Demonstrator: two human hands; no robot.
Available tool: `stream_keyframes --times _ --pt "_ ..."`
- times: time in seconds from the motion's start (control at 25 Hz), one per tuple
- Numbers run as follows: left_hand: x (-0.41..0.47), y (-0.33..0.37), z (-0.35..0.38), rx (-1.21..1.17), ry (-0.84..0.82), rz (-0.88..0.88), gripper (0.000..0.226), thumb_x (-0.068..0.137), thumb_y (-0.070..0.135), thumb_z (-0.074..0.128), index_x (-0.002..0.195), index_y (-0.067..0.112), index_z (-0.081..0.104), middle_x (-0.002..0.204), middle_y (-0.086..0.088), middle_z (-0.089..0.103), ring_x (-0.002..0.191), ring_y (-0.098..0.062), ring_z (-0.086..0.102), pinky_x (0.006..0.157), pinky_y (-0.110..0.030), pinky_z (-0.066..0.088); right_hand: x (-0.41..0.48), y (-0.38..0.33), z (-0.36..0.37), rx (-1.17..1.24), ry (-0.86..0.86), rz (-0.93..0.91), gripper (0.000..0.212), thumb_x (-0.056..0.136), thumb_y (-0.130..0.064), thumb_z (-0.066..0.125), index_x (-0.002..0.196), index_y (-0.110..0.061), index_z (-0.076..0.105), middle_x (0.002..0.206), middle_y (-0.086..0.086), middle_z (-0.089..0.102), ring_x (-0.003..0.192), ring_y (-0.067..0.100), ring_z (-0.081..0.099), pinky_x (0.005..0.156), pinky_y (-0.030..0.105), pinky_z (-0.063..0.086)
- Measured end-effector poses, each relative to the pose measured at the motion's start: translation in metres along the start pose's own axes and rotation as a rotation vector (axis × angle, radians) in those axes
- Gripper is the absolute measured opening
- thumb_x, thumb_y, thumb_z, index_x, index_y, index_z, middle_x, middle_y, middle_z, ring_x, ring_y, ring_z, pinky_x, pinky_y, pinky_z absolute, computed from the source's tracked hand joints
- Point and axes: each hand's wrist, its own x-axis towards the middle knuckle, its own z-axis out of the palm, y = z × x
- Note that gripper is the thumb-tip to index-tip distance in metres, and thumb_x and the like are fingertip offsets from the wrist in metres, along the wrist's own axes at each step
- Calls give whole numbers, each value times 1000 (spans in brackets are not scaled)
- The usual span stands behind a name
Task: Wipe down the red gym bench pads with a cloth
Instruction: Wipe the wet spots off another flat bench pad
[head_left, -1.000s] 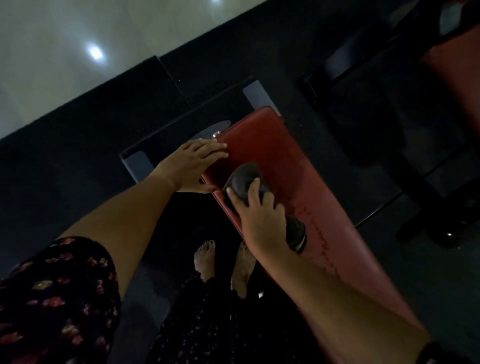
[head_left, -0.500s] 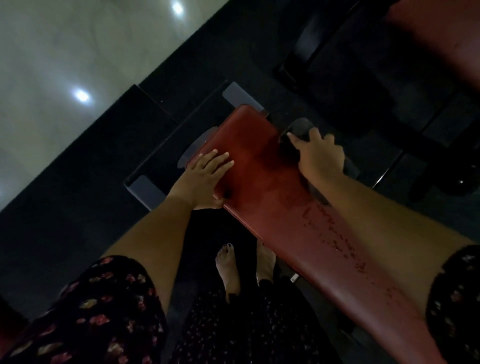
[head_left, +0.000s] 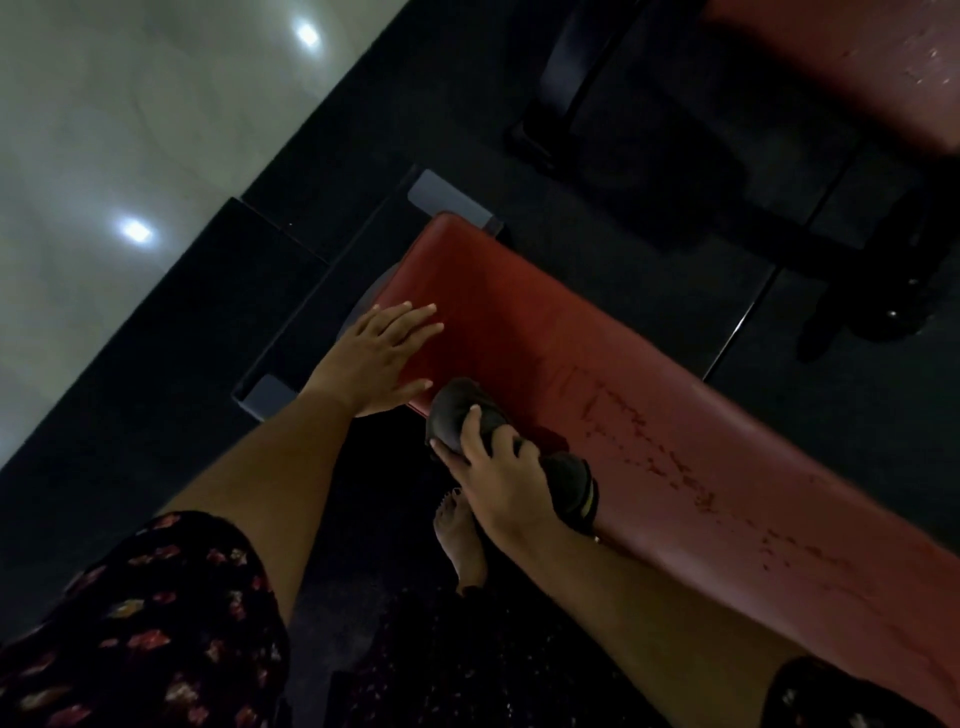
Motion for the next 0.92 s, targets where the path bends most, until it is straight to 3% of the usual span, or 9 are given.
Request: stream_keyframes --times 0.16,0.28,0.36,0.44,0.52,0.64,0.76,0.92 --pt "14 17 3 -34 -5 37 77 92 55 41 156 26 9 164 1 7 150 -22 7 120 -41 4 6 60 4 -86 146 -106 51 89 -24 51 137 -41 50 138 16 51 85 39 58 60 40 48" --pt "17 23 4 -67 7 12 74 96 54 39 156 25 8 163 1 9 150 -20 5 120 -38 1 30 117 -14 -84 141 88 56 87 -23 57 138 -44 47 139 17 48 91 38 57 63 40 50" --pt "17 25 5 -46 34 21 73 96 54 38 156 25 8 164 1 8 150 -21 4 121 -40 1 47 147 -24 -109 45 152 59 96 -23 47 147 -44 28 149 20 30 109 41 50 76 45 49" --pt "17 28 7 -20 7 45 74 96 55 39 156 26 8 164 2 6 150 -21 3 122 -43 2 62 170 -34 -31 -19 256 58 101 -21 38 150 -43 17 150 19 21 116 43 42 85 47 46" --pt "18 30 8 3 -26 45 75 95 56 39 156 27 5 164 2 3 151 -21 0 122 -45 0 71 178 -39 121 -102 448 61 101 -20 41 151 -44 15 148 17 23 116 40 41 88 47 46" --pt "16 30 6 17 -24 55 76 95 56 38 156 26 4 164 3 2 151 -21 0 122 -45 0 61 156 -38 287 -132 603 65 97 -19 45 151 -43 17 148 16 22 112 36 43 84 43 47" --pt "18 30 3 58 -33 65 76 95 58 35 156 25 4 164 5 -7 151 -19 -3 122 -43 -1 25 98 -29 227 -61 465 64 97 -22 44 151 -41 17 151 20 18 113 38 43 79 41 48" --pt "23 31 -1 57 -7 74 74 95 58 33 156 23 10 164 4 -9 150 -19 -2 122 -41 -2 -21 13 -7 230 -38 267 66 70 -35 76 132 -38 55 133 21 52 86 38 58 57 38 49"
